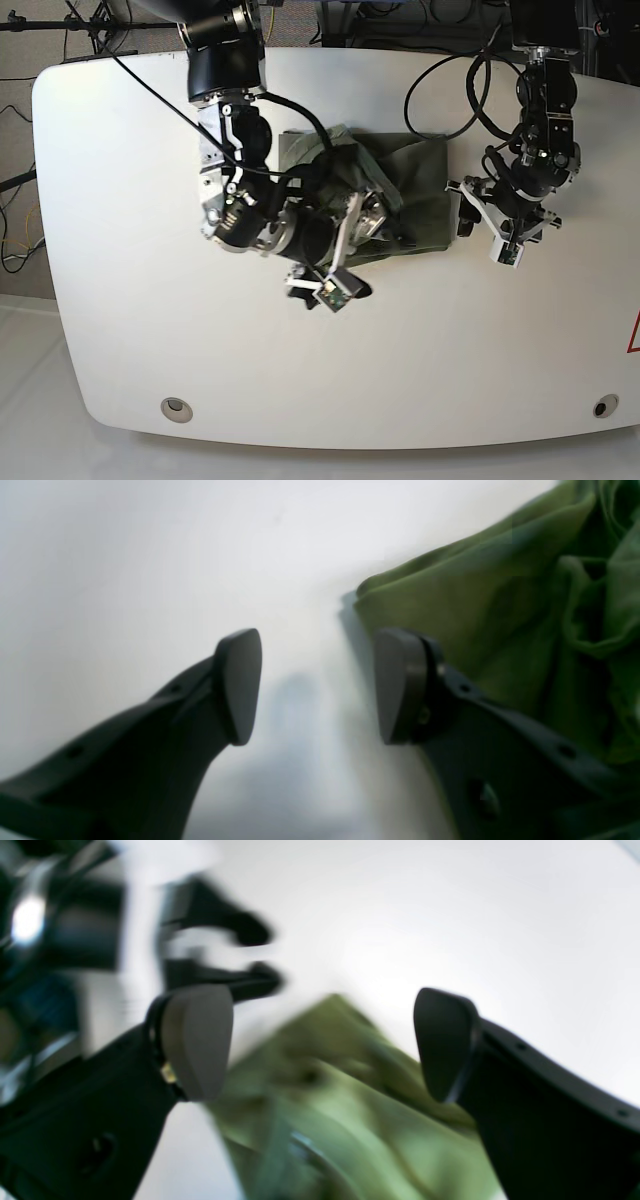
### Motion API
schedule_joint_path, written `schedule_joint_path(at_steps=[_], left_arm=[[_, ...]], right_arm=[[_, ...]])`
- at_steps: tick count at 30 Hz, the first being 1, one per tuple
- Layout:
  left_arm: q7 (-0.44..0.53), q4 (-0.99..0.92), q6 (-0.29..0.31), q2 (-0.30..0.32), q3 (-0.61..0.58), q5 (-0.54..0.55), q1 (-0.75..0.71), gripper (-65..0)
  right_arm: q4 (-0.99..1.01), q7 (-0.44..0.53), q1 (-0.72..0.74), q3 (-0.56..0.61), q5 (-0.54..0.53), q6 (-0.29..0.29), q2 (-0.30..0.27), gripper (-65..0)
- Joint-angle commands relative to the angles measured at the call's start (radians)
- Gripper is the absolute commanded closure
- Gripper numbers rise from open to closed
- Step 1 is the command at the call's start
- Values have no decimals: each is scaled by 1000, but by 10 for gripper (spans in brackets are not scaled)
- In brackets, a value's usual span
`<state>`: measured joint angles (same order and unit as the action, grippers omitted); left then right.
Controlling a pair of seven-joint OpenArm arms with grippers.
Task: Fold the T-shirt properly
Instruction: 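Press and tuck the bundle edge with the right gripper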
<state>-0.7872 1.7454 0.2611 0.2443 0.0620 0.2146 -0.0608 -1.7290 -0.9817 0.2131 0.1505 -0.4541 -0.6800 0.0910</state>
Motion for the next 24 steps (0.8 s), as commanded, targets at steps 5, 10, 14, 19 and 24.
schedule_joint_path(at_steps=[5,10,14,19,24], left_arm=[[22,18,-6,10,3,6,17,-339],[22,18,-6,10,3,6,17,-339],[22,18,-6,10,2,6,17,-339],[22,18,-6,-3,2,6,17,-339],[22,18,-6,-4,2,4,17,-339]], right_arm=[[-38,2,-24,-18,-19,-1,-50,-540],[-41,4,-65,-18,-12,10,-56,-540],[-41,4,-83,-18,-12,12,-56,-540],[-35,4,-85,-18,-10,12,-58,-540],[-24,8,-77,-16,-8,47,-58,-540]])
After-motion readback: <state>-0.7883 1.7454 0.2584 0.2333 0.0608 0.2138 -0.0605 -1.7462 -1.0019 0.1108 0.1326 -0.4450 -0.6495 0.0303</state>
